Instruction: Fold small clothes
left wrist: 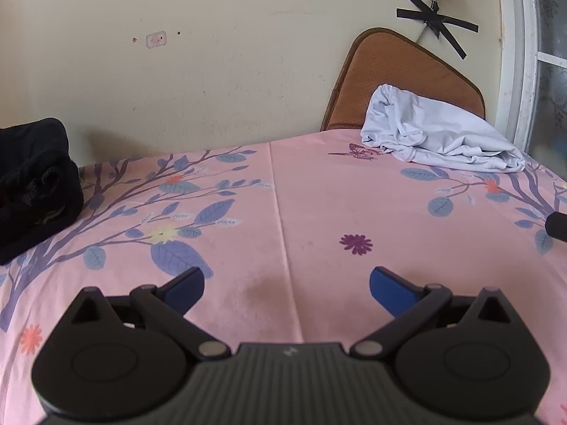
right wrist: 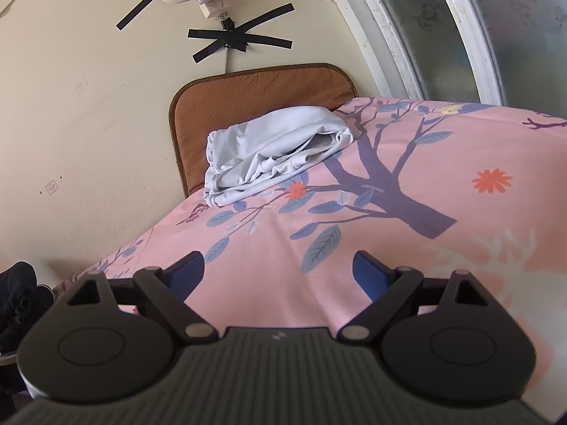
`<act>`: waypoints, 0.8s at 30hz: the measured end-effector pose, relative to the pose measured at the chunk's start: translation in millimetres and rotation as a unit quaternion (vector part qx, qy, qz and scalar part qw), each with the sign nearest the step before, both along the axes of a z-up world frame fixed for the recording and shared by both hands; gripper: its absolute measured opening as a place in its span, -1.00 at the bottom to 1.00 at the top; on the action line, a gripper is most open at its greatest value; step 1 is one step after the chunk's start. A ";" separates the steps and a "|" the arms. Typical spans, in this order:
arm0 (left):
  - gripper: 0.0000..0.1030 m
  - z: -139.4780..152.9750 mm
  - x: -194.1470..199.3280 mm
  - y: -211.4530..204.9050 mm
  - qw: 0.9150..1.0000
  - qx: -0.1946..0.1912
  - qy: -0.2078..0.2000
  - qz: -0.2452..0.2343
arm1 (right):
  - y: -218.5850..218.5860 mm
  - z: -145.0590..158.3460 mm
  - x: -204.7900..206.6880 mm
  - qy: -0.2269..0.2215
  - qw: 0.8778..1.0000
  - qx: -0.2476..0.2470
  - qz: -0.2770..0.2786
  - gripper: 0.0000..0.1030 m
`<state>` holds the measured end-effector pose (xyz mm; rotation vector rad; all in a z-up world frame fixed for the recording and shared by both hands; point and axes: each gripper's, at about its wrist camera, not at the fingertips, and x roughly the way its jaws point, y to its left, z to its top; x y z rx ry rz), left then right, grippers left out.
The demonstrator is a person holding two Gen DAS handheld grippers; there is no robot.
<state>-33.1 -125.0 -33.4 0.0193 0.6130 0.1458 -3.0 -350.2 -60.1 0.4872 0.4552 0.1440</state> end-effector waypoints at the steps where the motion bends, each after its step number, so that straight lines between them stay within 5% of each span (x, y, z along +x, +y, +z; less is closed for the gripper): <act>1: 1.00 -0.2 0.2 0.5 1.000 -0.001 0.001 0.001 | 0.1 0.0 0.0 0.000 1.000 0.000 0.000 0.80; 24: 1.00 1.1 -3.6 -1.0 1.000 0.019 -0.010 -0.003 | 0.3 0.1 -2.2 -0.003 1.000 0.004 -0.002 0.80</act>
